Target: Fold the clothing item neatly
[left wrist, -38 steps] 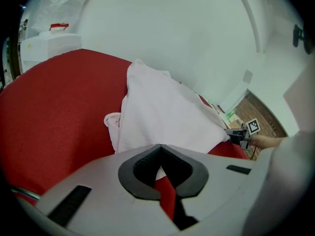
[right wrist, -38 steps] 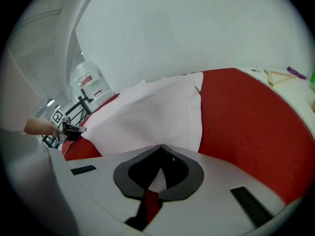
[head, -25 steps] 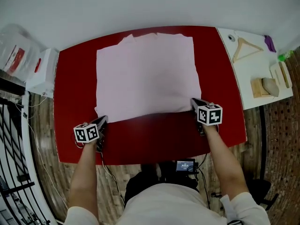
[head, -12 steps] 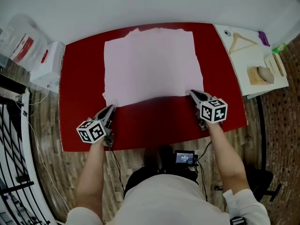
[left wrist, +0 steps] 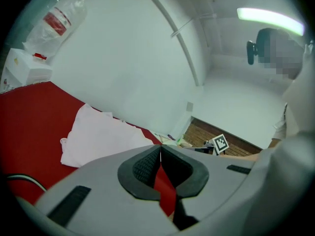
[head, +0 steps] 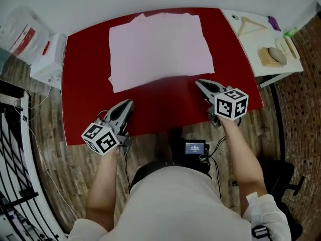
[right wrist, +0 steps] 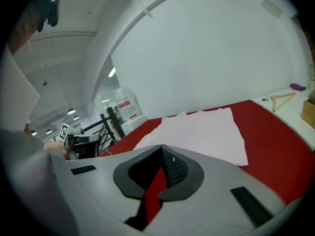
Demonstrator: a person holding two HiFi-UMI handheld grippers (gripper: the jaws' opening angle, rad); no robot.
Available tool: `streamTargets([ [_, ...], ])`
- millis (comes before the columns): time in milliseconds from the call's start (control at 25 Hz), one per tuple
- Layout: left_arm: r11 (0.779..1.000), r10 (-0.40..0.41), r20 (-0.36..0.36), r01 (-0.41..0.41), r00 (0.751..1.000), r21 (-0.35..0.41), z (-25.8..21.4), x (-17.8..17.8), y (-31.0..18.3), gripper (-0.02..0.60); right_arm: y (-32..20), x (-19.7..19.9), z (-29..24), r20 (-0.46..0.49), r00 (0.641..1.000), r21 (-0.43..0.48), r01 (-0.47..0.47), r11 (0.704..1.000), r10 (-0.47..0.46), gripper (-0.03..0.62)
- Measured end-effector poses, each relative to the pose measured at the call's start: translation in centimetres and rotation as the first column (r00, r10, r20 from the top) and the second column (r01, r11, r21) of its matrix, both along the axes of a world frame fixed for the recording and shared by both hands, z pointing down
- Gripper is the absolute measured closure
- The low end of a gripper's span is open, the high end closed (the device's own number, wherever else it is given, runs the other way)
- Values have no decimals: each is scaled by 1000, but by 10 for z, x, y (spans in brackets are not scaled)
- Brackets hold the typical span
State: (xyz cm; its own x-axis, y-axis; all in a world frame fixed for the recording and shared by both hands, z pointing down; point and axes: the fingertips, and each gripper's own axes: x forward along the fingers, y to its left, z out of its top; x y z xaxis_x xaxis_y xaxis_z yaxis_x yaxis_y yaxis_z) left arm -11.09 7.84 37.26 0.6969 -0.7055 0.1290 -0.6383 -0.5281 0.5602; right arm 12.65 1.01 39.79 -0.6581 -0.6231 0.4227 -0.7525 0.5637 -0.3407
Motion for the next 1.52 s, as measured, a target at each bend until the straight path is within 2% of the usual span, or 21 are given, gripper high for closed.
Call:
streamTargets([
  [200,997,49,-18,-48,999,52,-24,13,39,577,36,1,-31,28,998,68,-50,996,48,582],
  [640,985,169,-39,-167,985,50,-45,62,134,577,133,-6,-65,114,993,46,-37,998,32,582],
  [760,987,154,-34,-153,987,50,-50,69,151,577,150,2,-65,105,994,25,-30,999,27,582],
  [1000,995,92,-41,-89,995,48,-67,77,174,577,168,7,-68,79,996,10,41,999,-41,582],
  [1240,999,42,-32,-41,999,29,-70,110,206,577,188,35,-74,52,996,27,77,997,-78,582],
  [1520,999,35,-29,-34,999,17,-67,144,236,577,207,51,-76,56,994,44,91,995,-93,582],
])
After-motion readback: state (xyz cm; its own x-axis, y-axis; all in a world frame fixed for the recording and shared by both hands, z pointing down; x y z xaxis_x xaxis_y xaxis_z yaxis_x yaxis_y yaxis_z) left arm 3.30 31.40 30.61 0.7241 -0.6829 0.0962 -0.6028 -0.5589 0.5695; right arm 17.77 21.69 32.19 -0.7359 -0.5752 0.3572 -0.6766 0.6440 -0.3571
